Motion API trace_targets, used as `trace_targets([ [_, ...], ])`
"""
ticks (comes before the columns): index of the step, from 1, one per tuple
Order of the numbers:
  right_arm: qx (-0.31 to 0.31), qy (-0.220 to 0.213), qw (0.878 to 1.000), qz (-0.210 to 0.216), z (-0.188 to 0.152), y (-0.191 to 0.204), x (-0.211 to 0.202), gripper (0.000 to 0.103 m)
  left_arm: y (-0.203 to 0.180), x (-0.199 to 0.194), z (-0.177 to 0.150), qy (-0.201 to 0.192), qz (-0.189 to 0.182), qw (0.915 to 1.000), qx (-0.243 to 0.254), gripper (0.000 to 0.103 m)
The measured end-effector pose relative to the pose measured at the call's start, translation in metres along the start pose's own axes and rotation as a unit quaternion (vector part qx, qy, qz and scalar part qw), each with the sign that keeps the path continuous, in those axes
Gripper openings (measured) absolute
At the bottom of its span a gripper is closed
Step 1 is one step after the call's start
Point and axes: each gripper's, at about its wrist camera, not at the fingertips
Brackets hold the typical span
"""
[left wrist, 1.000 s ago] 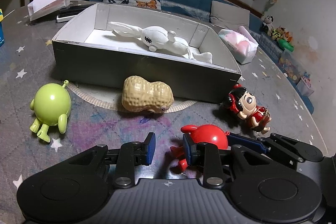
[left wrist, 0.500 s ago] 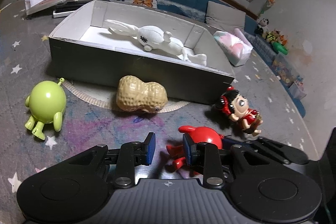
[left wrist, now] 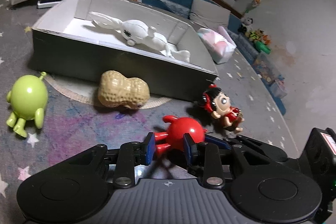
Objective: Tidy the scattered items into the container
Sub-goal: 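Close the left gripper on the red round toy, then lift the red toy and carry it over the grey box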
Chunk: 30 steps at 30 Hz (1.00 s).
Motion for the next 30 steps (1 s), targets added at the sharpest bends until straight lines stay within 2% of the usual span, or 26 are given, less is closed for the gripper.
trace_targets([
  [3,-0.001,-0.004,1.0,0.003,0.001,0.001,-0.001,0.05,-0.003,0.002,-0.002,0.009,-0.018,0.9998,0.008,0.032],
  [9,0.01,-0.007,1.0,0.008,0.002,-0.003,0.0,0.051,-0.006,0.003,0.002,0.002,-0.008,0.9996,0.027,0.032],
  [14,0.027,-0.013,0.999,0.018,0.007,-0.007,0.0,0.051,-0.005,0.006,0.011,-0.001,-0.019,0.9993,0.032,0.033],
  [19,0.036,-0.013,0.999,0.02,0.01,-0.01,0.005,0.051,0.002,0.013,0.017,0.012,-0.036,0.9991,0.019,0.036],
  [30,0.06,-0.014,0.998,0.021,0.014,-0.013,0.015,0.05,0.021,0.022,0.022,0.028,-0.07,0.9961,-0.045,0.043],
])
Point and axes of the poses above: each gripper's, at about its wrist camera, not at the fingertips, and x roughly the way its jaws point, y to its left, z to its top
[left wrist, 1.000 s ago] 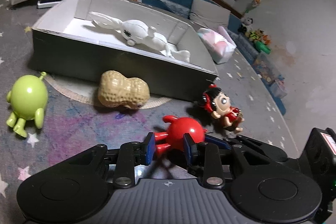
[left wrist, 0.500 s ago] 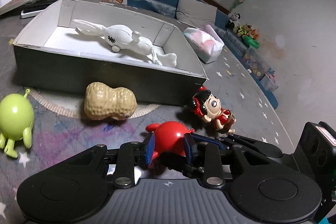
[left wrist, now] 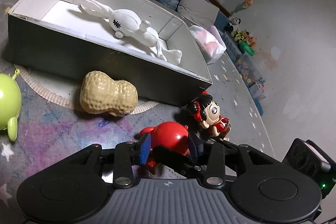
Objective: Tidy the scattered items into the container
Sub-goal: 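Lift the red toy and carry it over the grey box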
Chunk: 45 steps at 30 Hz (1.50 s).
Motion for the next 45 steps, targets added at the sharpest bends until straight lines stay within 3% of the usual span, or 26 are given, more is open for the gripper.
trace_targets([
  [6,-0.005,-0.002,1.0,-0.002,0.0,0.003,-0.001,0.049,0.004,-0.003,-0.003,-0.004,-0.011,0.9998,-0.016,0.041],
  [13,-0.034,-0.023,0.999,-0.009,0.015,0.011,-0.015,0.049,-0.015,-0.021,0.005,-0.032,-0.016,0.9993,0.01,0.04],
  [24,-0.084,-0.068,0.994,-0.031,0.089,0.002,-0.012,0.049,-0.036,-0.02,0.072,-0.093,-0.036,0.9947,0.024,0.04],
  [30,-0.091,-0.038,0.994,-0.038,0.121,-0.016,0.026,0.049,-0.013,0.011,0.104,-0.093,-0.043,0.9946,-0.017,0.039],
  [35,-0.105,0.0,0.993,-0.046,0.127,-0.025,0.058,0.048,0.012,0.032,0.115,-0.08,-0.048,0.9936,-0.063,0.037],
  [45,-0.156,0.056,0.983,-0.081,0.121,-0.019,0.092,0.049,0.02,0.053,0.118,-0.055,-0.017,0.9966,-0.059,0.037],
])
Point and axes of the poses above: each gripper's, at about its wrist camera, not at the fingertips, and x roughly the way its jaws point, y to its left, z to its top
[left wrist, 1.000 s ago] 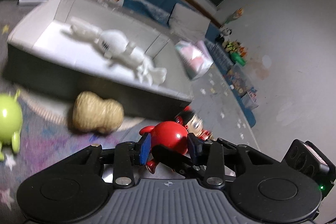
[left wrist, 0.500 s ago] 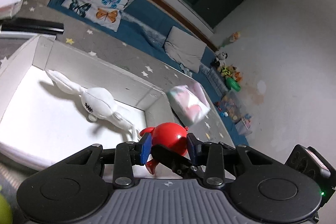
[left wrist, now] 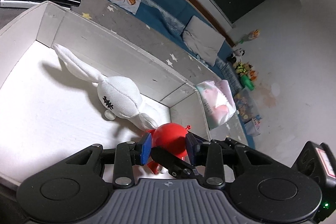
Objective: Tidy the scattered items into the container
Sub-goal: 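Lift the red toy and carry it over the grey box, then lower the red toy beside the rabbit and open the left gripper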
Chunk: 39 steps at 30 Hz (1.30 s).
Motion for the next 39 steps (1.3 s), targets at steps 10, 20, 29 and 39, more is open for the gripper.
trace_targets([
  [10,-0.004,-0.002,1.0,-0.002,-0.003,-0.002,-0.003,0.05,0.001,0.002,-0.001,0.01,0.009,0.9999,-0.004,0.038],
  [20,0.003,-0.021,1.0,-0.008,-0.005,-0.004,-0.015,0.05,-0.002,-0.006,-0.003,0.007,0.011,0.9999,-0.003,0.038],
  [29,0.019,-0.042,0.999,-0.006,-0.01,-0.004,-0.029,0.05,-0.002,-0.011,-0.003,-0.002,0.016,0.9998,-0.009,0.038],
  [39,0.04,-0.071,0.997,-0.004,-0.022,0.001,-0.055,0.05,-0.009,-0.025,-0.011,-0.013,0.017,0.9998,0.002,0.038],
])
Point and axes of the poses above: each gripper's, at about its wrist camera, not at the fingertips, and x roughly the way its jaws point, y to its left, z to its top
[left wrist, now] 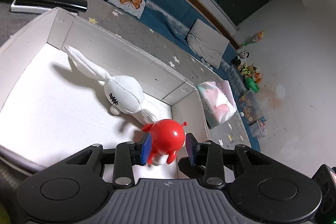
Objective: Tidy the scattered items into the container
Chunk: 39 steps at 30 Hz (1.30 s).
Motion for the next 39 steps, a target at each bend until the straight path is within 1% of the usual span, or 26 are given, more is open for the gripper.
trace_targets([
  [6,0.014,-0.015,1.0,0.002,-0.01,0.005,-0.02,0.05,-0.007,-0.02,-0.011,-0.015,-0.001,0.9998,0.012,0.037],
  [14,0.027,-0.035,0.999,-0.005,-0.035,0.01,-0.058,0.052,-0.017,-0.051,-0.034,-0.037,-0.009,0.9986,0.035,0.037],
  [16,0.031,-0.038,0.999,-0.012,-0.043,0.01,-0.067,0.067,-0.019,-0.057,-0.042,-0.041,-0.01,0.9983,0.04,0.037],
  [20,0.03,-0.032,0.999,-0.032,-0.06,0.007,-0.079,0.067,-0.022,-0.064,-0.058,-0.045,-0.013,0.9979,0.045,0.037],
  [23,0.036,-0.026,0.998,-0.04,-0.069,0.001,-0.081,0.069,-0.023,-0.066,-0.069,-0.041,-0.016,0.998,0.046,0.037],
  [26,0.042,-0.021,0.998,-0.049,-0.073,-0.009,-0.081,0.073,-0.022,-0.064,-0.077,-0.033,-0.018,0.9984,0.042,0.037],
  [28,0.046,-0.01,0.997,-0.054,-0.078,-0.017,-0.076,0.078,-0.02,-0.061,-0.082,-0.024,-0.016,0.9988,0.038,0.037],
  [29,0.047,-0.005,0.997,-0.054,-0.08,-0.02,-0.073,0.078,-0.019,-0.06,-0.084,-0.021,-0.015,0.999,0.036,0.037],
  [34,0.058,0.018,0.998,-0.025,-0.088,-0.03,-0.058,0.078,-0.014,-0.052,-0.091,-0.008,-0.014,0.9996,0.022,0.037],
  [36,0.058,0.026,0.998,-0.018,-0.09,-0.03,-0.055,0.079,-0.013,-0.05,-0.093,-0.003,-0.013,0.9997,0.02,0.037],
  [39,0.054,0.028,0.998,-0.021,-0.092,-0.028,-0.054,0.079,-0.013,-0.046,-0.095,0.003,-0.013,0.9997,0.018,0.037],
])
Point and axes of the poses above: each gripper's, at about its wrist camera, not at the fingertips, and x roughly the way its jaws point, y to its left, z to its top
